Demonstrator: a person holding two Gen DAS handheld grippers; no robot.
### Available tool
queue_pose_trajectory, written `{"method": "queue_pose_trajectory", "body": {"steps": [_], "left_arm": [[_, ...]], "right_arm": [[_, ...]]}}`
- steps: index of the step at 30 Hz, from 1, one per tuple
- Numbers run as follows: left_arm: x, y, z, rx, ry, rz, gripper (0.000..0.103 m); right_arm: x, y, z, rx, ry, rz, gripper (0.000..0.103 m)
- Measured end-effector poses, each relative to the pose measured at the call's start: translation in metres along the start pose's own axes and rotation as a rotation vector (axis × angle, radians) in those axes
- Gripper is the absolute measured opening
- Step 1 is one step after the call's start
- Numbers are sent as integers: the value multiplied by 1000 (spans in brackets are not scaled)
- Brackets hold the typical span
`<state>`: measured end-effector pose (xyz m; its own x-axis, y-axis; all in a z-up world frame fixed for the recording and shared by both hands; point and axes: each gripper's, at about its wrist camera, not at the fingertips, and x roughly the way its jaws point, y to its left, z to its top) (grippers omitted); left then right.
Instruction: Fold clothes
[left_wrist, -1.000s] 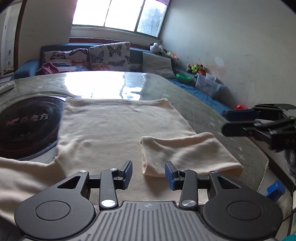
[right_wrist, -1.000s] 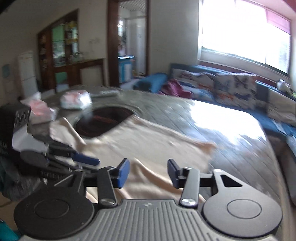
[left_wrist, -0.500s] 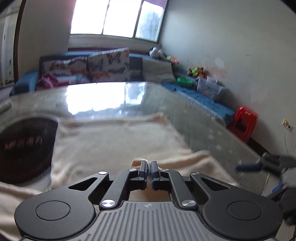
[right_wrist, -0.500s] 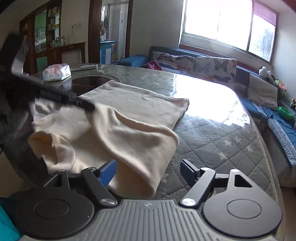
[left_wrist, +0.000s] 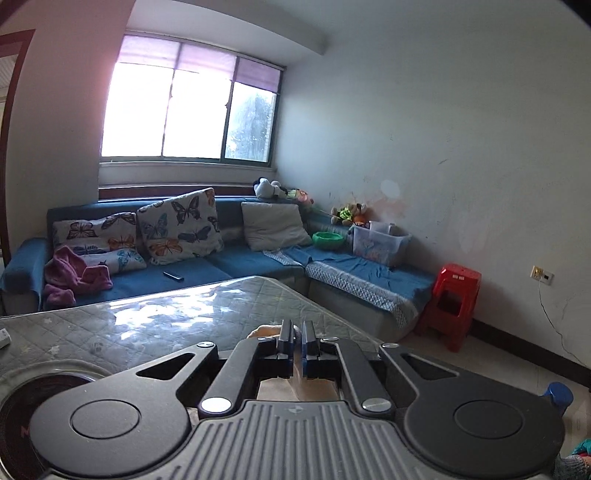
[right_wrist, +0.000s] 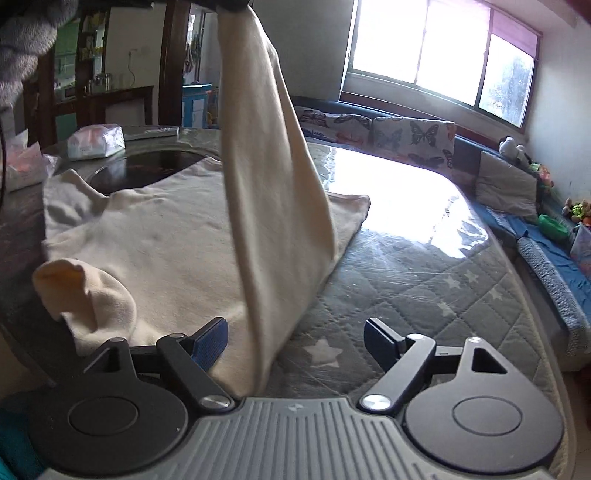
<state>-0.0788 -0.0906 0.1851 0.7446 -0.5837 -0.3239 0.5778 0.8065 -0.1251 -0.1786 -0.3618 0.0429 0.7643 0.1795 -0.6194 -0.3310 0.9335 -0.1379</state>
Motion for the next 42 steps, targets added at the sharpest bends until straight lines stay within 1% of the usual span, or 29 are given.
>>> {"method": "queue_pose_trajectory", "body": {"steps": [3, 5, 7, 10, 12, 16, 19, 20, 21, 22, 24, 26, 27, 28, 30, 31, 34, 37, 38, 40, 42], "left_arm": [[-10, 15, -8, -26, 2, 24, 4], [-16, 27, -21, -50, 23, 46, 4], [-19, 41, -40, -79, 60, 80, 4], [-22, 64, -74, -127, 137, 127, 4], [-23, 74, -98, -143, 192, 163, 4], [-26, 89, -133, -194, 290, 188, 5], [-34, 94, -143, -205, 308, 201, 6], [-38, 95, -141, -202, 301, 209, 6], [-41, 95, -139, -200, 291, 217, 7], [-42, 95, -135, -201, 277, 218, 7], [-43, 94, -129, -207, 249, 203, 7], [-37, 88, -125, -205, 238, 171, 7], [-31, 84, -124, -199, 242, 155, 7], [-25, 79, -125, -194, 248, 140, 7], [-13, 72, -129, -188, 260, 119, 7], [-7, 70, -131, -191, 268, 115, 7], [7, 70, -139, -205, 289, 110, 7], [14, 77, -148, -224, 314, 140, 7], [12, 80, -150, -238, 311, 145, 7], [4, 86, -150, -273, 293, 150, 8], [-8, 92, -150, -289, 270, 176, 9]], "right_arm": [[-1, -2, -4, -15, 18, -21, 83], [-2, -4, -8, -22, 25, -30, 83], [-4, -6, -10, -25, 27, -28, 83], [-6, -7, -11, -42, 28, -22, 84], [-8, -8, -11, -59, 36, -8, 85], [-11, -11, -11, -76, 70, 40, 86], [-17, -20, -8, -69, 102, 87, 86], [-20, -23, -6, -60, 106, 100, 84], [-22, -26, -4, -50, 108, 113, 79], [-25, -29, -1, -41, 105, 124, 76], [-27, -35, 11, -16, 75, 154, 64], [-21, -34, 22, -5, 50, 171, 58], [-16, -34, 28, 1, 34, 184, 51], [-10, -32, 34, 6, 23, 199, 47], [4, -27, 41, 15, 18, 231, 32], [13, -23, 44, 16, 20, 252, 30], [34, -13, 46, 8, 25, 277, 27], [49, -10, 44, 22, 44, 269, 22], [52, -11, 43, 29, 47, 267, 18], [52, -13, 42, 35, 45, 265, 18], [48, -12, 44, 21, 33, 261, 18]]}}
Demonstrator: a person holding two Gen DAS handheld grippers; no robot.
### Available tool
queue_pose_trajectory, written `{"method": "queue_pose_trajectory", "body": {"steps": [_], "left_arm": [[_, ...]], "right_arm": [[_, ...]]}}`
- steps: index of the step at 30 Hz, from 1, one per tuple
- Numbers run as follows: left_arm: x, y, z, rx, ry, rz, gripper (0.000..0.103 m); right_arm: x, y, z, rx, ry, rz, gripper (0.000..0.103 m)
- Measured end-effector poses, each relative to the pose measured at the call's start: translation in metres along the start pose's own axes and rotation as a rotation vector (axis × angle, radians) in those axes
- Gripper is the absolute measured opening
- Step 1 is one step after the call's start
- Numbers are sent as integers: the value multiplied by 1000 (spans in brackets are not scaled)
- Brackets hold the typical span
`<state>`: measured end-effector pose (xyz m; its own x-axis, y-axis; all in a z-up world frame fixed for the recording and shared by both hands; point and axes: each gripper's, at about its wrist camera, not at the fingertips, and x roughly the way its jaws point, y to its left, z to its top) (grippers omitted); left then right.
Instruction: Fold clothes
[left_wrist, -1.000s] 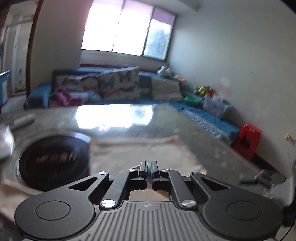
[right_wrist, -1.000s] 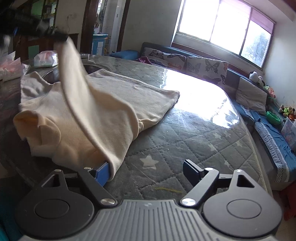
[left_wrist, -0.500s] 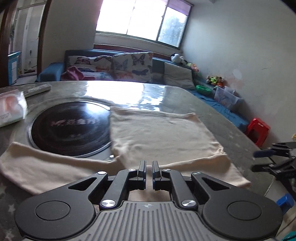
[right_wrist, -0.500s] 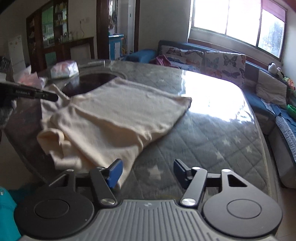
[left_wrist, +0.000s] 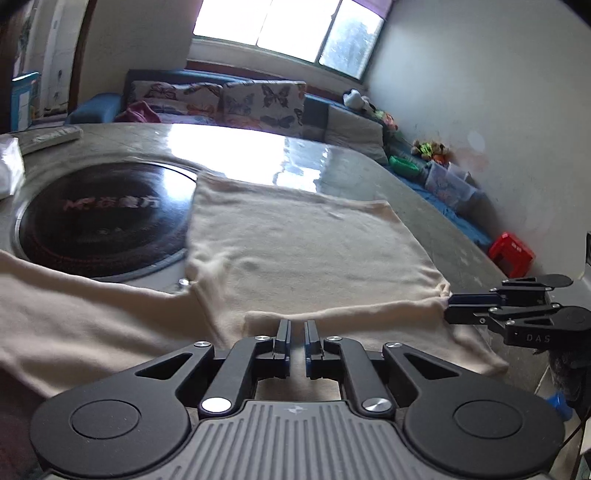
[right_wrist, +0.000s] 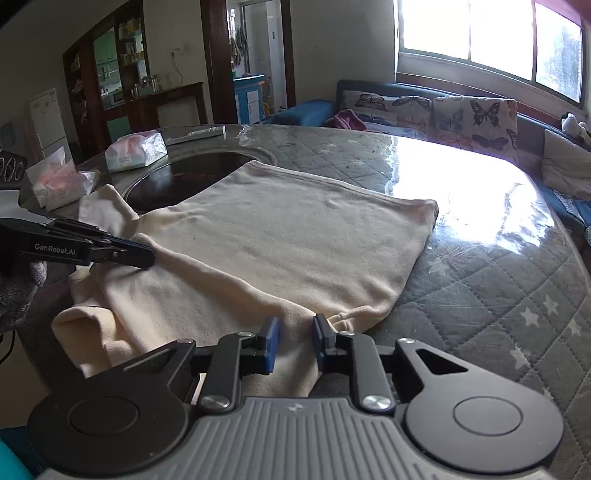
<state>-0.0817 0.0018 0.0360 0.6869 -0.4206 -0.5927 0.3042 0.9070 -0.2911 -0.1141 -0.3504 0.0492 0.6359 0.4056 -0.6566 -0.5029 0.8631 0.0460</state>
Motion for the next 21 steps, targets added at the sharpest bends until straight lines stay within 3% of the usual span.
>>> {"method": "queue_pose_trajectory", "body": {"steps": [6, 10, 15, 21], "left_arm": [[-37, 43, 0, -113, -78, 172, 12], [-61, 81, -2, -191, -125, 395, 31], [-77, 129, -3, -319, -161, 608, 37], [-75, 155, 1, -382, -170, 649, 40]], "right_arm": [[10, 3, 1, -24, 25, 5, 19], [6, 6, 4, -22, 9, 16, 23], [1, 14, 6, -41, 1, 32, 30], [-3, 25, 4, -55, -2, 39, 34]]}}
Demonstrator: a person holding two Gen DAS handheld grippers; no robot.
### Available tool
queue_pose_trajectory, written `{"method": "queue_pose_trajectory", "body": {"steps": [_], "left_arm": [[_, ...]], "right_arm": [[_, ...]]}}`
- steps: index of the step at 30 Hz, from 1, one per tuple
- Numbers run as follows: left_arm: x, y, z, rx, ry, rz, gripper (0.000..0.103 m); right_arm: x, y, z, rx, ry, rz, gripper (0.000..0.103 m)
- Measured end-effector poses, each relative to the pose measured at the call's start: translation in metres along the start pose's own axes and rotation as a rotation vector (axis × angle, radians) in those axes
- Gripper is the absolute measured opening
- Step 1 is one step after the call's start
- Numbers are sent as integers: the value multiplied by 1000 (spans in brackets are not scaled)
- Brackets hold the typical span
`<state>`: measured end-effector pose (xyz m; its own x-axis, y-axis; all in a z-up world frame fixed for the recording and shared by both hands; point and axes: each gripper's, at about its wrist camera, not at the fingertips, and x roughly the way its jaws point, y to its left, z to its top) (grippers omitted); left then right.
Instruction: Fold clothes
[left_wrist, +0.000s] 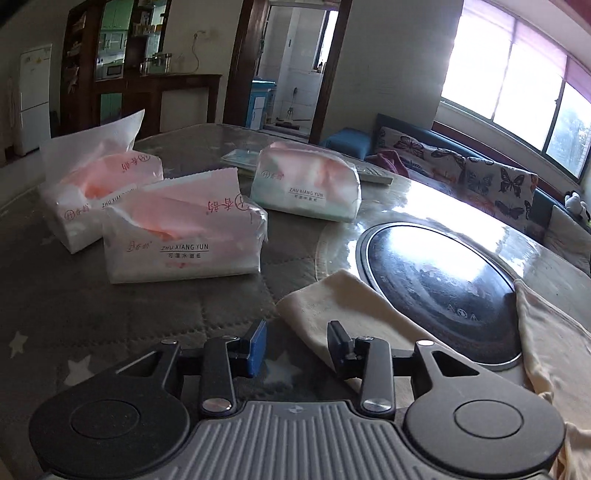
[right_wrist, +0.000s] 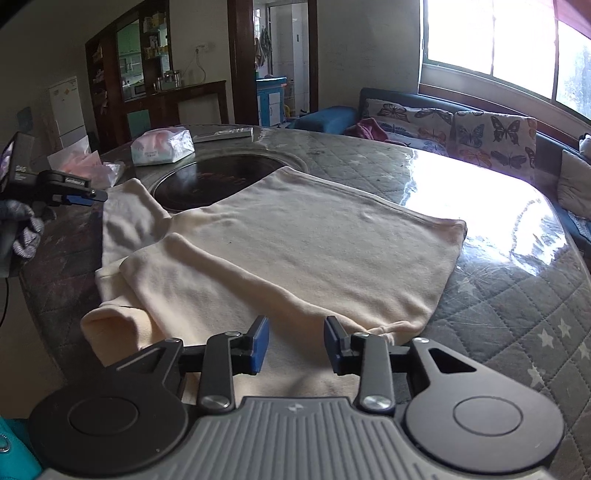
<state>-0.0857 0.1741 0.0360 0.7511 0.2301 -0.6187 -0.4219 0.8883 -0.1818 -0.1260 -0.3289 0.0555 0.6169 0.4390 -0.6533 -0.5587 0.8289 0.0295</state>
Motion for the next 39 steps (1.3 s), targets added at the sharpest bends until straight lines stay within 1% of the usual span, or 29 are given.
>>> {"method": "queue_pose_trajectory", "body": {"steps": [2, 5, 6, 7, 9, 10, 11, 14, 18, 21, 23, 25, 29, 33, 36, 37, 39], "left_arm": [[3, -1, 2, 1, -4, 1, 40], [7, -4, 5, 2, -8, 4, 35], [9, -5, 6, -1, -7, 2, 29], [10, -5, 6, -6, -4, -3, 15], [11, -4, 8, -34, 2, -25, 10], [8, -5, 9, -40, -1, -47, 7], [4, -8, 10, -39, -9, -74, 6], [-19, -28, 14, -4, -44, -180, 6], [-60, -71, 19, 59, -66, -381, 6], [-88, -106, 15, 115, -75, -538, 6], [-100, -127, 8, 140, -61, -639, 6], [-108, -148, -3, 174, -29, -724, 6], [-114, -186, -37, 249, 44, -860, 6], [-102, -210, -70, 306, 143, -909, 8], [-97, -214, -86, 358, 198, -913, 12], [-97, -212, -89, 372, 209, -910, 14], [-97, -204, -87, 396, 187, -884, 14]], "right_arm": [[-3, 2, 0, 1, -4, -1, 34], [-7, 3, -1, 5, -13, -7, 35], [-8, 3, -1, 6, -15, -9, 35], [-9, 3, -2, 8, -18, -12, 35], [-12, 2, -2, 12, -26, -18, 35], [-13, 2, -2, 14, -30, -20, 35], [-15, 1, -2, 22, -37, -22, 35], [-21, -2, -3, 45, -58, -26, 35], [-25, -9, -5, 78, -77, -33, 35], [-28, -16, -8, 115, -87, -40, 35], [-30, -20, -11, 136, -92, -42, 35], [-34, -24, -14, 150, -99, -50, 35], [-39, -33, -19, 195, -111, -59, 35], [-41, -41, -24, 240, -113, -60, 35], [-43, -42, -24, 252, -118, -61, 35], [-43, -42, -24, 253, -119, -60, 35], [-43, -41, -23, 249, -118, -53, 35]]}}
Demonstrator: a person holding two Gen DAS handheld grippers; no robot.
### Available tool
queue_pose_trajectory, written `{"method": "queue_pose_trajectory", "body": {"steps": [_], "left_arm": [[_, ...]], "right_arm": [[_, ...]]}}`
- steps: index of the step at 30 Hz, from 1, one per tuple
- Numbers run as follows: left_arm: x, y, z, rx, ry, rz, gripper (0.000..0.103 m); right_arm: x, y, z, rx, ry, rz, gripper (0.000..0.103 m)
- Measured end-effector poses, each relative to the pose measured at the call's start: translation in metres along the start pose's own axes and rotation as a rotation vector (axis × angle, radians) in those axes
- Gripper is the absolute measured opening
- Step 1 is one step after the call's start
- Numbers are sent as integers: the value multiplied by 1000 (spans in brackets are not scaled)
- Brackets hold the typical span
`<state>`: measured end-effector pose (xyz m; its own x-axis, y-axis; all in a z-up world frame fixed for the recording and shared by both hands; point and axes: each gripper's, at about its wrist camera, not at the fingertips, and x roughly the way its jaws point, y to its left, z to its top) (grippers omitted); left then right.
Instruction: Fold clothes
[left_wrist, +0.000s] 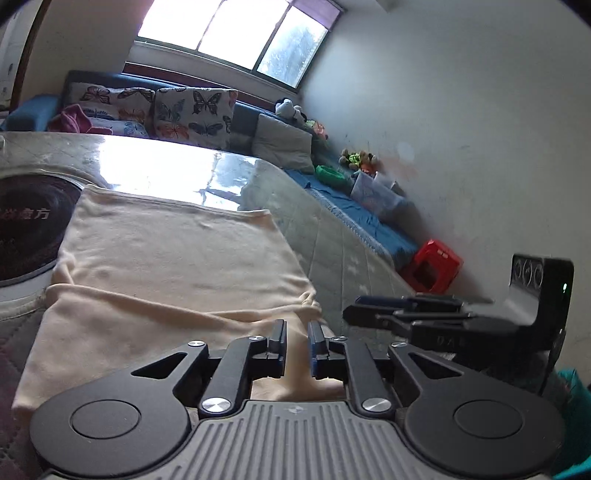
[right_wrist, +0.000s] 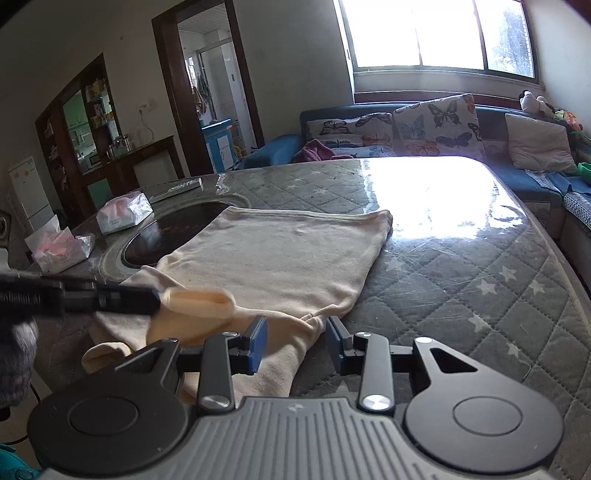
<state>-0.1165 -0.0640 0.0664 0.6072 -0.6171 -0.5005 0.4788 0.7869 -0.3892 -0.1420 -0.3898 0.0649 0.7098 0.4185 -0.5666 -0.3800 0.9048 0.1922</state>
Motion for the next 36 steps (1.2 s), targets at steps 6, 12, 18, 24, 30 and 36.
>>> {"method": "queue_pose_trajectory", "body": {"steps": [6, 12, 18, 24, 30, 36], "left_arm": [[-25, 26, -5, 96, -28, 202, 16], [-45, 67, -14, 9, -39, 375, 39], [-44, 91, -25, -88, 8, 381, 37], [-49, 98, -28, -125, -8, 351, 7], [-50, 97, -29, -114, -6, 360, 11], [-58, 90, -5, -69, -54, 362, 11]], "right_arm": [[10, 12, 3, -26, 22, 55, 35], [30, 30, 4, -68, 68, 93, 35], [53, 34, -1, -78, 128, 84, 31], [47, 45, 8, -135, 93, 59, 8], [56, 45, 11, -143, 118, 16, 10], [43, 42, 12, -152, 58, 11, 19]]}}
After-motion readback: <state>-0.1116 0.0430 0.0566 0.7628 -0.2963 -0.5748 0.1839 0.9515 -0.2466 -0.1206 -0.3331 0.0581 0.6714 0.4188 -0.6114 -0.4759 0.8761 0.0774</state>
